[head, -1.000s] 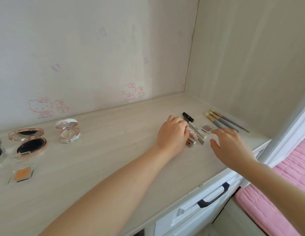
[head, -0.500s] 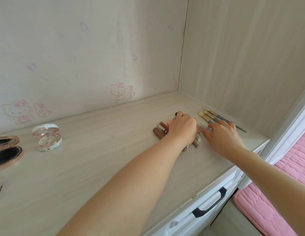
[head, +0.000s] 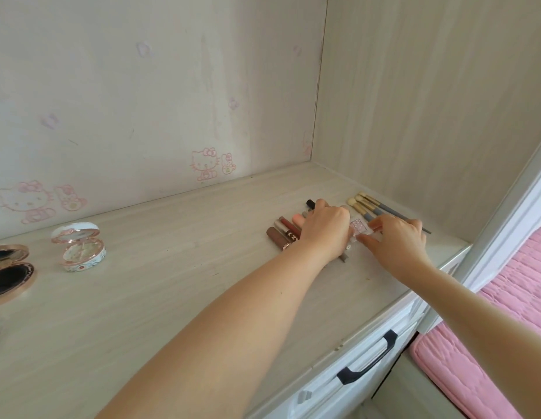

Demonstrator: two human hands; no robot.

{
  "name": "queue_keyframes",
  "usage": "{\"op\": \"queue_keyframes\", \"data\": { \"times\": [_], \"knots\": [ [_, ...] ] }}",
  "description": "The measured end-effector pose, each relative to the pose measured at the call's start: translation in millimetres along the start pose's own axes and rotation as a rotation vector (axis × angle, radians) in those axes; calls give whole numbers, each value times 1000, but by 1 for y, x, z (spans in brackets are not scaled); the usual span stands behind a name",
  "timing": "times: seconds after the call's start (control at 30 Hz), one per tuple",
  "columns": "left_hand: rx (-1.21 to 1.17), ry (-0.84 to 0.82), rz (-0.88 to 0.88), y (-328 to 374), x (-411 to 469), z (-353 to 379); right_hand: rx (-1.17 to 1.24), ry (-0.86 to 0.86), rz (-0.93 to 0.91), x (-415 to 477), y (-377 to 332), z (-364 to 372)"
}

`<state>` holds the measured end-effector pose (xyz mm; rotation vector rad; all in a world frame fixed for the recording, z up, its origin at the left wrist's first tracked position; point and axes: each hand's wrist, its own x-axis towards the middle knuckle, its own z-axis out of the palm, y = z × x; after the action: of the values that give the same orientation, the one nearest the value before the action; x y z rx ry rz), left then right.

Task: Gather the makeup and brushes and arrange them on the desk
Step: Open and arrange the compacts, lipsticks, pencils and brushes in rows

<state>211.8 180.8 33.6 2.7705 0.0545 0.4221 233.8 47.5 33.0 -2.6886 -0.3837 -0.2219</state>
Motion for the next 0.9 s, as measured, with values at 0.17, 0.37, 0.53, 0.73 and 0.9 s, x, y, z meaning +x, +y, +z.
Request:
{"op": "queue_keyframes", "data": {
  "times": [0.17, 0.37, 0.53, 0.73, 0.9],
  "knots": [
    [-91, 68, -21, 6, -13, -5, 239, 98, 16, -5, 5, -3],
    [-293, 92, -47, -1, -31, -16, 388, 134, -27, -23, -7, -17],
    [-513, 157, -81, -11, -62, -38, 461, 116, -82, -47, -26, -24],
    [-807, 194, -203, -27, -105, -64, 499, 43, -207, -79, -55, -27],
    [-972, 192, -333, -43, -151, -87, 475, -62, -396, -110, -84, -26]
  ]
}}
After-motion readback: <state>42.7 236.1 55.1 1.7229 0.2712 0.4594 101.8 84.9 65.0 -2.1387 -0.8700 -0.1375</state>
